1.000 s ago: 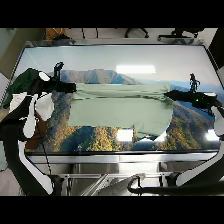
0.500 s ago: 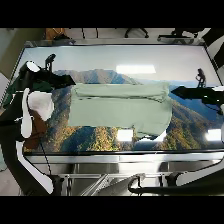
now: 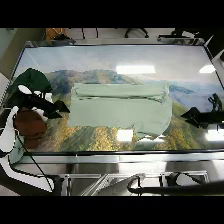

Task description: Fold the shirts.

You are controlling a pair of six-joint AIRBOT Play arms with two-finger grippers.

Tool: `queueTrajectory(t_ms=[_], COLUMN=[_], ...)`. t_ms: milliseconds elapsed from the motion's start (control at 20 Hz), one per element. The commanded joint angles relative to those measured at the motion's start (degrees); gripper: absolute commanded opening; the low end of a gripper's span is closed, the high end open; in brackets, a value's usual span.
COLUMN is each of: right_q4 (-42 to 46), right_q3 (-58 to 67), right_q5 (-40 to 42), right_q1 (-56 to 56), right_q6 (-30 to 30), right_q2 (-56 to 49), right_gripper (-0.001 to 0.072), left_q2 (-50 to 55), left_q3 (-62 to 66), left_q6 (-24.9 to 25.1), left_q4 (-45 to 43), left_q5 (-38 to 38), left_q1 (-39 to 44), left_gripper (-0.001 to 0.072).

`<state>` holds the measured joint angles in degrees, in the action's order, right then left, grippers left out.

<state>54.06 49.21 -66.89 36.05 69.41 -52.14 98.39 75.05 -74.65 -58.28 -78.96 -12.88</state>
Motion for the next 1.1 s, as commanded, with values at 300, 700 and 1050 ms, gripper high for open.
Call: queueTrajectory(t_ms=[300, 700, 1050], right_q4=[-9.5, -13.9, -20.4], right_q3=[-13.5, -13.5, -13.0], right_q5=[-0.7, 1.0, -3.7], right_q1=[-0.1, -10.3, -10.3], right_q6=[-4.8, -8.4, -11.3], right_q2=[1.0, -9.9, -7.3], right_gripper=[0.0441, 0.0433, 0.0018], left_q2=[-1.6, -1.7, -2.1], left_q3=[-10.2, -4.0, -4.0], left_q6=[4.8, 5.1, -0.4], left_q4=[6.0, 6.0, 4.5], left_q5=[11.3, 5.9, -4.0], left_q1=[3.1, 5.8, 5.2], left_gripper=[0.0212, 0.0011, 0.0010])
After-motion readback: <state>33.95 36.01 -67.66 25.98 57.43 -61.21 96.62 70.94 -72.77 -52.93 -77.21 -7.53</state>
